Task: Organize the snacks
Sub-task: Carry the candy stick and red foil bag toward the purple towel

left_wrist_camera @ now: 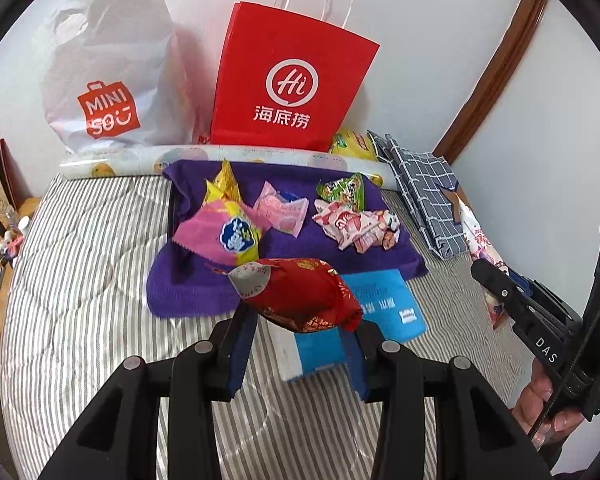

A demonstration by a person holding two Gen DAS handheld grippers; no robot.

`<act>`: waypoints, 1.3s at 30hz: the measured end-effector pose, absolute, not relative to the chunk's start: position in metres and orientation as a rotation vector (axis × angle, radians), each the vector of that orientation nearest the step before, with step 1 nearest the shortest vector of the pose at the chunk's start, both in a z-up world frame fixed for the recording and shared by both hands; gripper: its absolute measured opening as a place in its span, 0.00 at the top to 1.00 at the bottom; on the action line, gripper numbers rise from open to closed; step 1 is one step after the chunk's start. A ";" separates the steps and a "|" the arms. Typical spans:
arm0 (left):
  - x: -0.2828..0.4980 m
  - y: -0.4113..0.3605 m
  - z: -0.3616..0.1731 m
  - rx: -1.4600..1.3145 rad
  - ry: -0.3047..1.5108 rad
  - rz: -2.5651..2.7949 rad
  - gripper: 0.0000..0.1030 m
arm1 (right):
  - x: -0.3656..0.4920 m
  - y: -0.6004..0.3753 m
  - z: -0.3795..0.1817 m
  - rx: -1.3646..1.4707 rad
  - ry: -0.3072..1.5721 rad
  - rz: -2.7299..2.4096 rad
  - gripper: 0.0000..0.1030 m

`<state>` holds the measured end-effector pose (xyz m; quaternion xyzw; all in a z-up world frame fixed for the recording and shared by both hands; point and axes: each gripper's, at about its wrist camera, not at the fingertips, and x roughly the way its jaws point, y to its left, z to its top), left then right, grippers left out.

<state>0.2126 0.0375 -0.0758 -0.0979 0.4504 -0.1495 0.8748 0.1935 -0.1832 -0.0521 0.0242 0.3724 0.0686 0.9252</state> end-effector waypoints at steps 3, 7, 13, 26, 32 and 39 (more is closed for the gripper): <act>0.219 0.037 -0.073 -0.202 0.937 -0.311 0.62 | 0.200 -0.183 -0.050 0.046 0.756 0.144 0.78; 0.227 0.035 -0.069 -0.194 0.929 -0.311 0.62 | 0.209 -0.183 -0.049 0.047 0.751 0.146 0.78; 0.238 0.033 -0.064 -0.183 0.918 -0.313 0.62 | 0.221 -0.183 -0.048 0.035 0.747 0.148 0.78; 0.256 0.028 -0.055 -0.161 0.904 -0.315 0.62 | 0.246 -0.187 -0.042 0.042 0.723 0.143 0.78; 0.264 0.023 -0.052 -0.146 0.898 -0.319 0.62 | 0.257 -0.187 -0.040 0.041 0.710 0.143 0.78; 0.277 0.023 -0.056 -0.142 0.903 -0.325 0.62 | 0.270 -0.189 -0.040 0.050 0.703 0.142 0.78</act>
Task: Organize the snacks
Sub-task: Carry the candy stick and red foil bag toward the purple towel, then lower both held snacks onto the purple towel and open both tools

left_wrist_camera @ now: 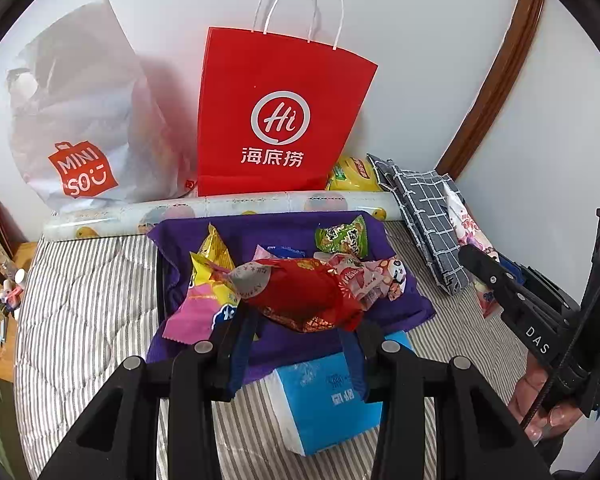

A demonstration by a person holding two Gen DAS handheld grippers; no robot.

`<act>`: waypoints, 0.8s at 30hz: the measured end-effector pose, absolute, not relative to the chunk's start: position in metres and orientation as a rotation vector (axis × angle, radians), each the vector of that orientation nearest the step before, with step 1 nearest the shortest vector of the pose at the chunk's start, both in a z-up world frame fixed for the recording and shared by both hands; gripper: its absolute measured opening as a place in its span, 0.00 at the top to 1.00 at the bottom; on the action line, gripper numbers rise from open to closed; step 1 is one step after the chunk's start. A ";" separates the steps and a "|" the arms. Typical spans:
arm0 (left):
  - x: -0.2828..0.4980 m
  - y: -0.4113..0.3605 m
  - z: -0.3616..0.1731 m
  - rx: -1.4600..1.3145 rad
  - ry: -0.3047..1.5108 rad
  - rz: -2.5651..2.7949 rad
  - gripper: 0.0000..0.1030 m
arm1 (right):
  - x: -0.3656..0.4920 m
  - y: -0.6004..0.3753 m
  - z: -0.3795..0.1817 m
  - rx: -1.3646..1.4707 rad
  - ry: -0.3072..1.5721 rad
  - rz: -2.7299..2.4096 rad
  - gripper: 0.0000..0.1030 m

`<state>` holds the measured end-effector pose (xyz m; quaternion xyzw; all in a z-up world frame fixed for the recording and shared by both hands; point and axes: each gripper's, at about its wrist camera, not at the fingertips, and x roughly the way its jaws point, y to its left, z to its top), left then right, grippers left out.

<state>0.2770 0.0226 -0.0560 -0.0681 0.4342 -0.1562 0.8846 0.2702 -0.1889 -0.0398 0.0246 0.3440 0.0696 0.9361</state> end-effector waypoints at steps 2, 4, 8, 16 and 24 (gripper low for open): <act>0.281 0.022 -0.057 -0.139 0.904 -0.327 0.62 | 0.273 -0.189 -0.040 0.050 0.700 0.142 0.78; 0.285 0.022 -0.057 -0.135 0.902 -0.329 0.62 | 0.277 -0.190 -0.040 0.051 0.698 0.143 0.78; 0.294 0.021 -0.055 -0.130 0.899 -0.331 0.62 | 0.285 -0.190 -0.040 0.048 0.692 0.143 0.78; 0.310 0.022 -0.054 -0.135 0.894 -0.328 0.62 | 0.302 -0.192 -0.042 0.043 0.697 0.143 0.78; 0.322 0.025 -0.054 -0.135 0.891 -0.323 0.62 | 0.315 -0.192 -0.046 0.051 0.705 0.154 0.78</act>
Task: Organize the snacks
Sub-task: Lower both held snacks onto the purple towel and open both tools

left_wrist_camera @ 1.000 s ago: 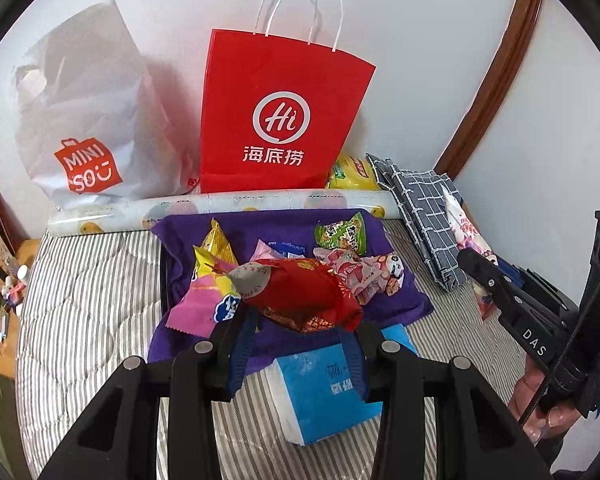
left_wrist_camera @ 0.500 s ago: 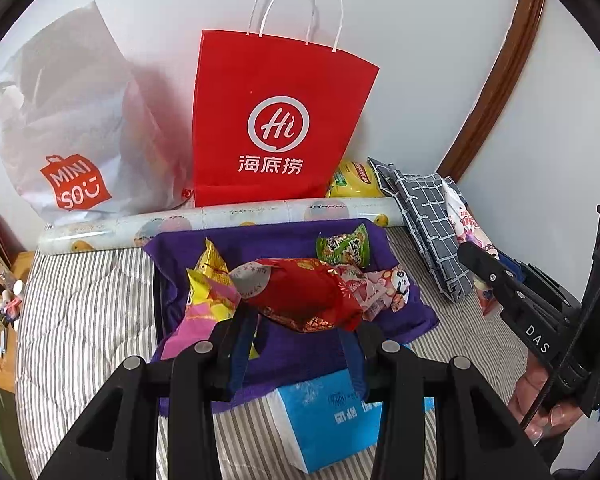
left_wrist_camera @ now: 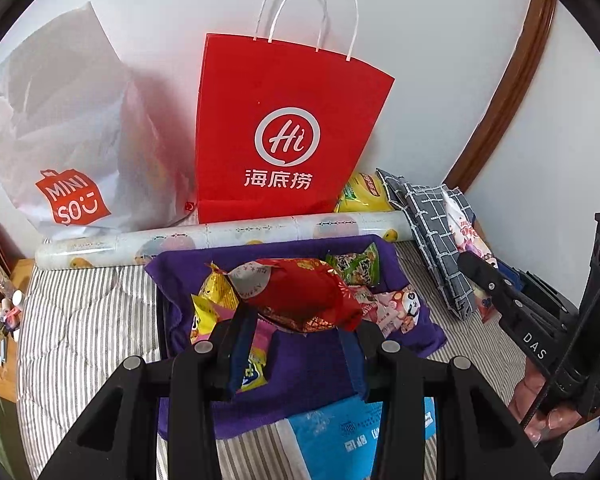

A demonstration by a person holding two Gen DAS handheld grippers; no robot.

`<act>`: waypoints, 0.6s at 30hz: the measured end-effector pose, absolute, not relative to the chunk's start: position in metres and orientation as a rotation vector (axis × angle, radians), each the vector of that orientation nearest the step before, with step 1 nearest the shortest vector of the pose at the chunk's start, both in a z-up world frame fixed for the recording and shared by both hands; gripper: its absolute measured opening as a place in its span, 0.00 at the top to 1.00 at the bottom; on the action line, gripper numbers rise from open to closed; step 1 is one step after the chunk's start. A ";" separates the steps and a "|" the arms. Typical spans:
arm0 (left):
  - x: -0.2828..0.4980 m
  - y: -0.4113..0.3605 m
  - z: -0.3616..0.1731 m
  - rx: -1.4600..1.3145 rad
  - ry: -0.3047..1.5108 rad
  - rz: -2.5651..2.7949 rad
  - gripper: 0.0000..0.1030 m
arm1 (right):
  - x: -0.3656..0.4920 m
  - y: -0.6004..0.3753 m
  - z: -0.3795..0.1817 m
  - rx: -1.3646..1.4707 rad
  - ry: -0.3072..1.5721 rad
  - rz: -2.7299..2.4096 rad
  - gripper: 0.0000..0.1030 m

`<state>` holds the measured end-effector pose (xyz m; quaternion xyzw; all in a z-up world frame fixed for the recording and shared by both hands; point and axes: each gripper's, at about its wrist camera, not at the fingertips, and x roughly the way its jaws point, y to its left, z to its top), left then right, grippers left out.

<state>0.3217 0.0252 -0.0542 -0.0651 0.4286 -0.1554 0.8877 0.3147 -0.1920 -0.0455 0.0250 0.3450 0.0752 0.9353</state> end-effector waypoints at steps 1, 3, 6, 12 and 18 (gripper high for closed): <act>0.323 0.025 -0.055 -0.135 0.891 -0.323 0.62 | 0.316 -0.192 -0.046 0.051 0.706 0.155 0.78; 0.326 0.026 -0.057 -0.138 0.894 -0.322 0.62 | 0.318 -0.191 -0.049 0.053 0.709 0.155 0.78; 0.330 0.026 -0.061 -0.141 0.898 -0.322 0.62 | 0.324 -0.191 -0.053 0.054 0.717 0.157 0.78; 0.339 0.024 -0.070 -0.153 0.912 -0.330 0.62 | 0.335 -0.188 -0.062 0.055 0.730 0.162 0.78; 0.352 0.020 -0.073 -0.165 0.920 -0.339 0.62 | 0.345 -0.187 -0.074 0.069 0.743 0.168 0.78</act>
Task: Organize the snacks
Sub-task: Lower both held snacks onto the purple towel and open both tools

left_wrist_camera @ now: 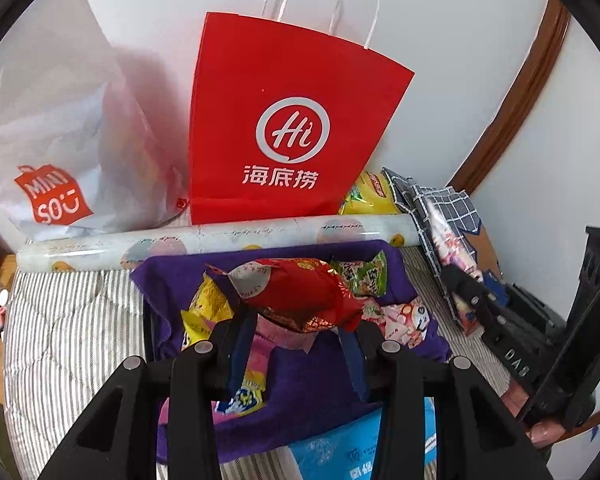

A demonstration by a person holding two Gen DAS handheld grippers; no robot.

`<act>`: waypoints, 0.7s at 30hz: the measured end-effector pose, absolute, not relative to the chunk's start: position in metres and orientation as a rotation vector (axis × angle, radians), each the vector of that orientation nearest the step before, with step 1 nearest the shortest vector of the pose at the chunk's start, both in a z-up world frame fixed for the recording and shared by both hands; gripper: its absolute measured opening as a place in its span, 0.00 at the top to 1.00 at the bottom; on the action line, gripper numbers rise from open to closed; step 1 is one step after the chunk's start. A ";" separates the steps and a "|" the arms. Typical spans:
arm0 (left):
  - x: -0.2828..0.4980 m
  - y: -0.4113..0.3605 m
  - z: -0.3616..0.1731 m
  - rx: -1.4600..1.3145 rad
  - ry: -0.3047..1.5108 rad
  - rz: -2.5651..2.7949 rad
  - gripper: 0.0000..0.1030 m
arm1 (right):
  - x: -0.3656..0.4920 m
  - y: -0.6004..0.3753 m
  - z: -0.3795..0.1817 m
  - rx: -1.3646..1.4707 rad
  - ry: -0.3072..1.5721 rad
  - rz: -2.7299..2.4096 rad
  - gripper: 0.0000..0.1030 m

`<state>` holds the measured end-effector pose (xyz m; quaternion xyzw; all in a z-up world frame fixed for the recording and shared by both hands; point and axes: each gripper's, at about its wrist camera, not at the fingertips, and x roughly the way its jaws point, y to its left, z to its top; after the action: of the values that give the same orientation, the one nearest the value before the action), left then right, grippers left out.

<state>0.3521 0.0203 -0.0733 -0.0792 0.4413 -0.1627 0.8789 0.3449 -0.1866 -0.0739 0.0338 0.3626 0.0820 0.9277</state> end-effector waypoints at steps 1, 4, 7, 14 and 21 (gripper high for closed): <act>0.354 0.019 -0.073 -0.164 0.918 -0.341 0.62 | 0.345 -0.187 -0.075 0.072 0.743 0.169 0.78; 0.361 0.016 -0.077 -0.161 0.921 -0.350 0.62 | 0.349 -0.186 -0.081 0.077 0.753 0.173 0.78; 0.366 0.016 -0.086 -0.167 0.937 -0.351 0.62 | 0.352 -0.187 -0.088 0.073 0.766 0.172 0.78; 0.377 0.016 -0.108 -0.176 0.992 -0.341 0.62 | 0.362 -0.191 -0.113 0.096 0.831 0.176 0.78; 0.381 0.013 -0.122 -0.177 1.029 -0.333 0.62 | 0.363 -0.191 -0.128 0.093 0.865 0.176 0.78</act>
<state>0.3811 0.0131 -0.1224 -0.0840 0.4891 -0.1582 0.8536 0.3628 -0.1913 -0.1280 0.0450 0.4186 0.0852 0.9030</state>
